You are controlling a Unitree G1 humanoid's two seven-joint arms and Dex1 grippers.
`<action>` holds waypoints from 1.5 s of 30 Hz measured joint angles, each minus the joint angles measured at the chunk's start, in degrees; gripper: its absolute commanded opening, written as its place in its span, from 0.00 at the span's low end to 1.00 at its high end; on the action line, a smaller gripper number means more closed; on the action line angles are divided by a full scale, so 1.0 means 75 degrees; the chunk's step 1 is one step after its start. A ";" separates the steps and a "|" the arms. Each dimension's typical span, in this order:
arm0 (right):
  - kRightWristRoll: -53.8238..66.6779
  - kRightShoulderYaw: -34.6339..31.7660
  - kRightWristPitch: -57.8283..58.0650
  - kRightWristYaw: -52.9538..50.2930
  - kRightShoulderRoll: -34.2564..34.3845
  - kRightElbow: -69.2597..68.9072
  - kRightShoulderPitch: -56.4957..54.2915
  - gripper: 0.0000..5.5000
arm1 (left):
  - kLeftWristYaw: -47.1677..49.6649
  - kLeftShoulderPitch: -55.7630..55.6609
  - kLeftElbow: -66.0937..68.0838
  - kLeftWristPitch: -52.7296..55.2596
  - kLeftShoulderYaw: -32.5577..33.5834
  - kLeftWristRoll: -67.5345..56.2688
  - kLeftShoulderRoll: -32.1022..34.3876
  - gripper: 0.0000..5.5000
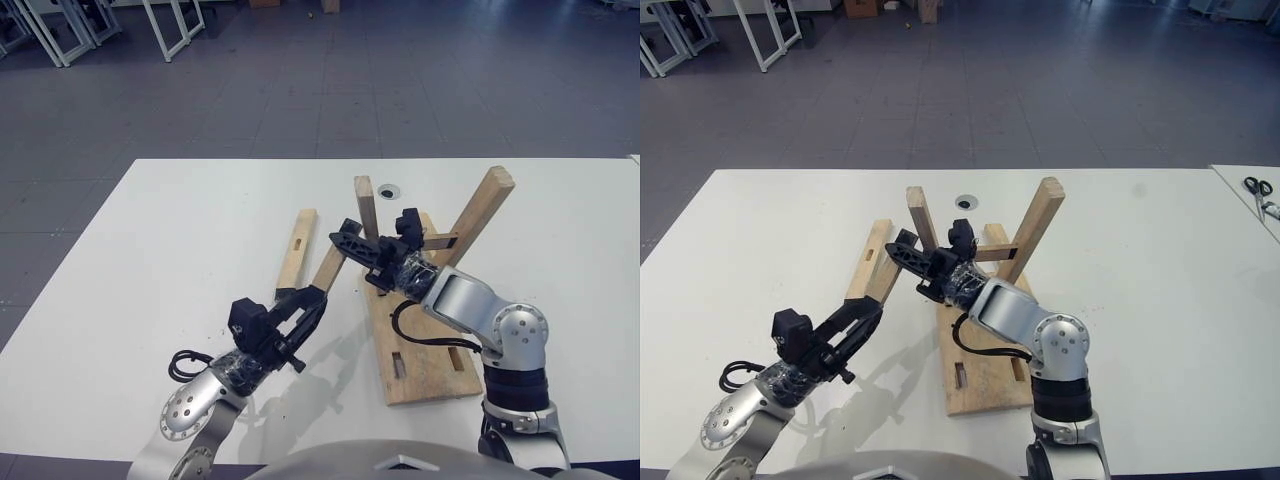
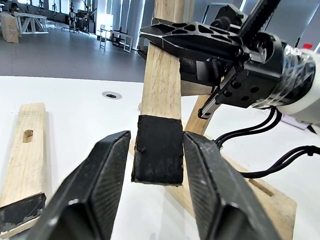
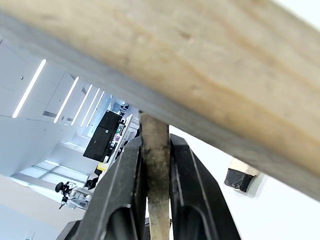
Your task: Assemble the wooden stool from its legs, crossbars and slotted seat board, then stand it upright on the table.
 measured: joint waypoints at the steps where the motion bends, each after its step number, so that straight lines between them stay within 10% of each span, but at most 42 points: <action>1: -0.0033 0.0018 0.0002 0.0085 -0.0075 -0.0010 -0.0002 0.07 | -0.0009 -0.0033 0.0000 0.0032 0.0015 -0.0075 0.0000 0.45; 11: -0.0281 0.0232 0.0546 0.1160 -0.1355 -0.0593 0.0300 0.07 | -0.0181 -0.0130 0.0062 0.0357 0.0300 -0.0288 0.0351 0.76; 18: 0.0083 -0.0267 0.0996 0.1854 -0.2922 -0.1010 0.0618 0.07 | -0.0519 0.0130 -0.0003 0.0815 0.0190 -0.0459 0.0733 0.77; 23: -0.1696 -0.1083 0.1725 0.5449 -0.7135 -0.1354 0.0564 0.07 | 0.0026 0.0035 0.0346 0.0828 0.0533 -0.0363 0.0461 0.77; 29: -0.6615 0.1034 -0.1151 0.8392 -0.9678 -0.1421 0.1074 0.07 | 0.0260 -0.0484 0.0608 0.0810 0.0496 -0.0192 0.0278 0.77; 35: -1.0782 0.3179 -0.3387 0.9787 -0.9970 -0.1170 0.1052 0.07 | 0.0494 -0.0655 0.0758 0.0849 -0.0325 0.1085 0.0472 0.77; 45: -1.3298 0.4383 -0.3207 1.0247 -0.7658 -0.0950 -0.0034 0.07 | 0.0633 -0.0966 0.1177 0.1372 -0.1142 0.2645 0.0892 0.77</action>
